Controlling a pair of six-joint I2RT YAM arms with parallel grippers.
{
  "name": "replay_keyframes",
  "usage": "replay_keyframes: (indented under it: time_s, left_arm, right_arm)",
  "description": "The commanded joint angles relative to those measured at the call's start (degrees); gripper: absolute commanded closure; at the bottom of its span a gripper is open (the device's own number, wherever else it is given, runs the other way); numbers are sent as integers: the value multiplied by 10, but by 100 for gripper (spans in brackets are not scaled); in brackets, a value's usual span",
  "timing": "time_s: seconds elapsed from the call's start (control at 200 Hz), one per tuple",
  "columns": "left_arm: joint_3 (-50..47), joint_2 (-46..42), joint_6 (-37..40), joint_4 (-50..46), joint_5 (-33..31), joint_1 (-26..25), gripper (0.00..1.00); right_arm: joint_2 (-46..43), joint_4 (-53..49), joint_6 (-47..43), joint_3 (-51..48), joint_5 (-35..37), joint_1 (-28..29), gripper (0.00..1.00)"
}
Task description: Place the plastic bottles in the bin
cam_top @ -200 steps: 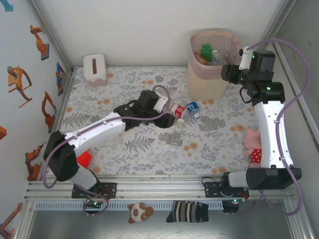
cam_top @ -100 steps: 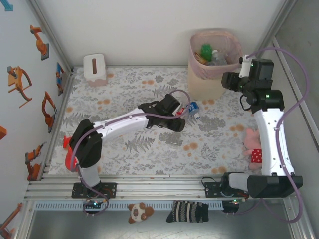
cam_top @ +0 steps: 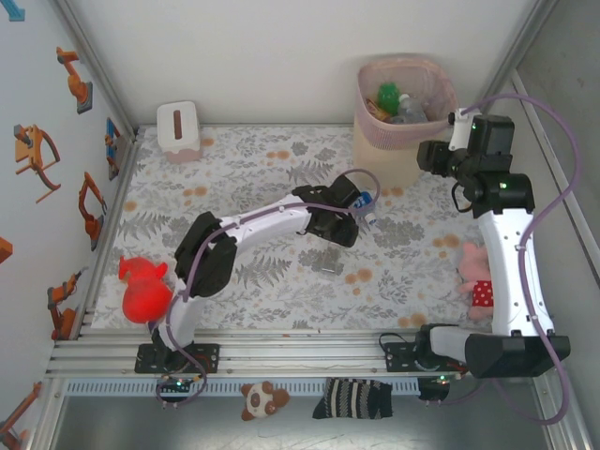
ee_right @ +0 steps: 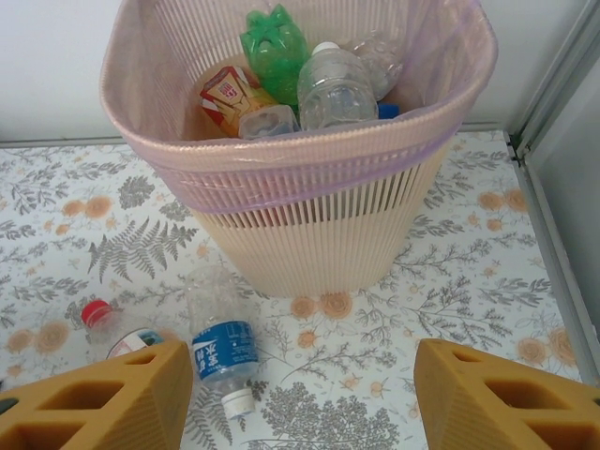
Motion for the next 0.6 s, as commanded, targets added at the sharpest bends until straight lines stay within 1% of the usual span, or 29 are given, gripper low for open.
replay_keyframes:
  time_s: [0.0,0.275,0.421,0.591]
  left_arm:
    - [38,29,1,-40,8,-3,29]
    - [109,98,5,-101,12,-3,35]
    - [115,107,8,-112,6,-3,37]
    - [113,95,14,-116,-7,-1,46]
  right_arm:
    - [-17,10,-14,-7,6,1,37]
    - [-27,10,-25,-17,8,1,37]
    - [-30,11,-27,-18,6,1,37]
    - [-36,12,-28,-17,5,2,37]
